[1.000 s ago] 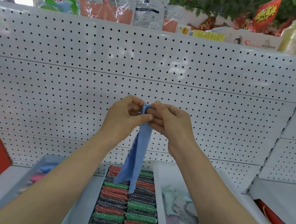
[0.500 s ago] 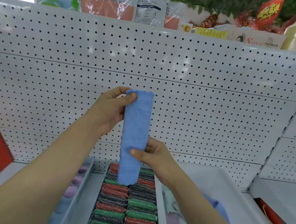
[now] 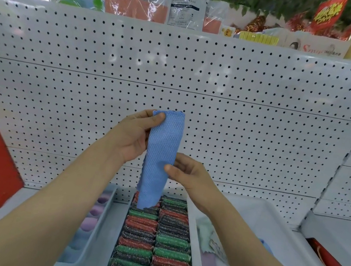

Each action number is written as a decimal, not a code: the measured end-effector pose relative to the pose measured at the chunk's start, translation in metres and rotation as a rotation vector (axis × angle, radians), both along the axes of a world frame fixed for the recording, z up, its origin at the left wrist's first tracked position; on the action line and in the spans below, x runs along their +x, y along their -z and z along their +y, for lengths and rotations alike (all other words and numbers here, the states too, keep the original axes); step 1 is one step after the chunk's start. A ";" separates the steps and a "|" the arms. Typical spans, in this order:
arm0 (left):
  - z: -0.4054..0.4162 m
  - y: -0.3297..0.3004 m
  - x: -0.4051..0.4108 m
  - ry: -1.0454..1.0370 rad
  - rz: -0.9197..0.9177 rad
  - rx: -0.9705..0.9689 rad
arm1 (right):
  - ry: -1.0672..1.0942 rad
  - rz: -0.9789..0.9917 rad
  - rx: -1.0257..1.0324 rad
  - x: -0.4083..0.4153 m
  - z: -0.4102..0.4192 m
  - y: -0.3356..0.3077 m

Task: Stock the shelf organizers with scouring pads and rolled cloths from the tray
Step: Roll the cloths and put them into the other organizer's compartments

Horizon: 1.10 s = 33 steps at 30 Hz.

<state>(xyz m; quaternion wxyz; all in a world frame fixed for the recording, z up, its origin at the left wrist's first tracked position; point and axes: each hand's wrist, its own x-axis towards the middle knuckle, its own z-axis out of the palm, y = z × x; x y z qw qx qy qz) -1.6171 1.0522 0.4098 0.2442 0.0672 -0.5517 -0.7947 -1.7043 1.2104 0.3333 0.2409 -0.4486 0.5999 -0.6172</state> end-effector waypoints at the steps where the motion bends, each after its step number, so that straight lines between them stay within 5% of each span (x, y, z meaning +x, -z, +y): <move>1: -0.001 0.000 0.000 -0.003 -0.005 0.003 | -0.019 -0.032 0.009 0.001 -0.002 0.000; 11: -0.022 0.008 0.010 -0.152 -0.117 -0.038 | -0.110 -0.101 0.074 0.012 -0.002 -0.014; 19: -0.026 0.021 0.014 -0.106 -0.354 -0.111 | 0.020 0.342 -0.032 0.014 0.006 -0.038; 24: -0.023 0.032 0.012 0.127 -0.421 -0.002 | -0.129 0.084 -0.155 0.019 0.008 -0.054; 33: -0.002 0.045 0.018 0.296 -0.265 0.171 | 0.154 -0.128 -0.322 0.008 0.001 -0.061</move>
